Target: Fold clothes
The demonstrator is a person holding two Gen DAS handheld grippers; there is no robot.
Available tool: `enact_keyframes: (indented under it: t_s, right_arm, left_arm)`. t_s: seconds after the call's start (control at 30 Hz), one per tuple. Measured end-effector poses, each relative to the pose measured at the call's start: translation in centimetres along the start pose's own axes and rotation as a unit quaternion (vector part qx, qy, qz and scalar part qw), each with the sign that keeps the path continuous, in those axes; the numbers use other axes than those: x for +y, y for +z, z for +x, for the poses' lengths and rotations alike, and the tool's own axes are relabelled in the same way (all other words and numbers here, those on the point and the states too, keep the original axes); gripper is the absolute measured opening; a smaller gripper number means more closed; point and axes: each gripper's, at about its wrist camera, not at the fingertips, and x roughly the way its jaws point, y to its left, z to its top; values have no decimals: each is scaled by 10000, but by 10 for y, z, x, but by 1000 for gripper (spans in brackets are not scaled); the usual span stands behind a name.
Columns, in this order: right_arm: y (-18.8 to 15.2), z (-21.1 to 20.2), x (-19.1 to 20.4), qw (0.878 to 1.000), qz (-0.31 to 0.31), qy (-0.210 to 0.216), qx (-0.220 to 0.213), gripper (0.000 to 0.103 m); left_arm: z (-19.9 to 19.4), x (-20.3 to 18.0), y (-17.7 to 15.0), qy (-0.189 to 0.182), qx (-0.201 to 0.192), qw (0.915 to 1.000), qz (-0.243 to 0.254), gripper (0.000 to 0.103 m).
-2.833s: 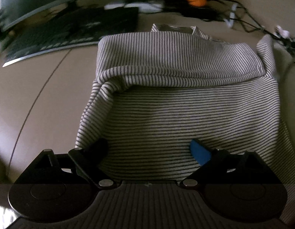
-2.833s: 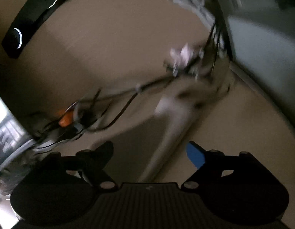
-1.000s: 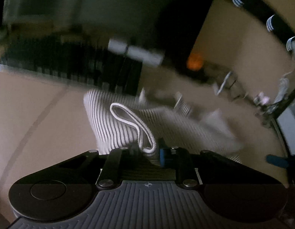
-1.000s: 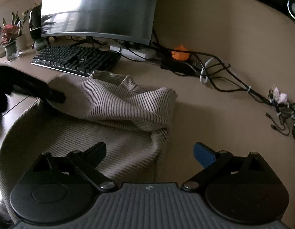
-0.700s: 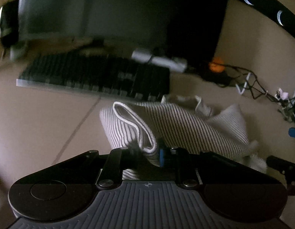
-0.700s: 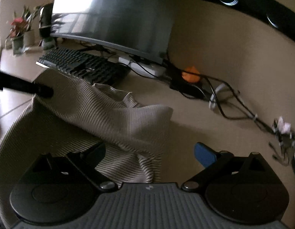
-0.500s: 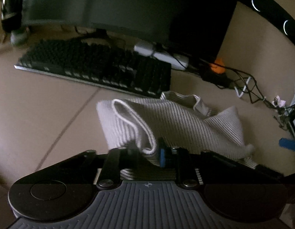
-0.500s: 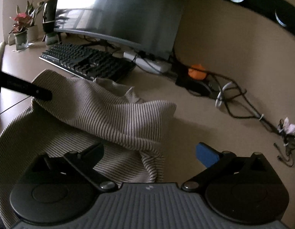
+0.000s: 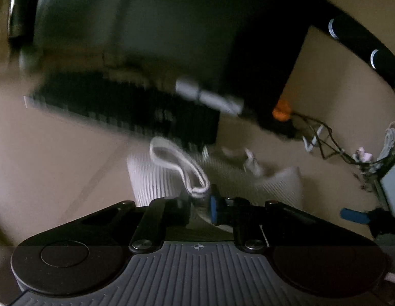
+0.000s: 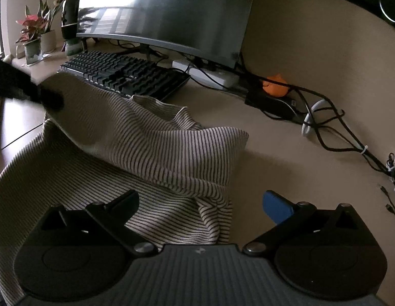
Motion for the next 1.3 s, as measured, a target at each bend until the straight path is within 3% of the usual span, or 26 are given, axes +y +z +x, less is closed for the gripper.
enact_keyframes:
  t_s: [0.1,0.2,0.27,0.47,0.53,0.57,0.6,0.67,0.77,0.83,0.93,1.0,1.07,1.1,1.13,1.23,1.3]
  right_arm:
    - [1,0,3,9999,-135,-35,-7,103]
    - [2,-3,4,9997,-231,-80,-41,103]
    - [2,-6,1,9995,-277,-139,-65,103]
    - [5,-5,-14,9998,-26,-207,-30,103]
    - [13,-4,-13,9998,6,-123,-131,103]
    - [18,-3,-11,9998,-19,-83,-179,103]
    - [24,-1,-8,9996,-84,-69,-247,103]
    - [35,2,-1,9987,-247,-92,-433,103]
    - [46,0,6,9962,-363,-137,-781,103]
    - [49,8,10,9956,-486,-212,-769,103]
    - [47,35,17,9948,-752,-514,-460,103]
    - [39,60,17,9907,-948,-964,-122,103]
    - [31,77,11,9869,-1013,-1248,102,103]
    - [30,76,7,9882,-941,-1202,105,103]
    - [30,75,2,9894,-869,-1155,108,103]
    - [34,65,-10,9935,-610,-958,8,103]
    - [40,52,-17,9960,-407,-787,-134,103]
  left_arm:
    - [6,8,-3,352,-101,9991,193,17]
    - [17,24,-14,535,109,9984,129,17]
    - [17,30,-20,477,145,9988,-2,18]
    - [21,46,-15,49,222,9986,-474,35]
    - [27,41,-9,-36,291,9988,-392,32]
    - [30,37,-5,-50,298,9991,-311,16]
    - [32,32,0,-64,298,9993,-229,17]
    - [15,15,14,-91,-205,9997,90,16]
    - [-9,-10,35,-128,-954,9937,567,16]
    - [-1,-10,32,115,-1078,9914,739,17]
    - [42,11,8,472,-569,9958,549,18]
    - [65,27,-9,597,-22,9979,240,27]
    - [71,40,-24,532,174,9984,-23,35]
    - [70,43,-27,559,156,9983,-35,48]
    - [66,45,-26,590,141,9982,-29,55]
    - [48,54,-17,551,40,9984,-101,59]
    - [25,56,-7,339,-192,9991,-142,71]
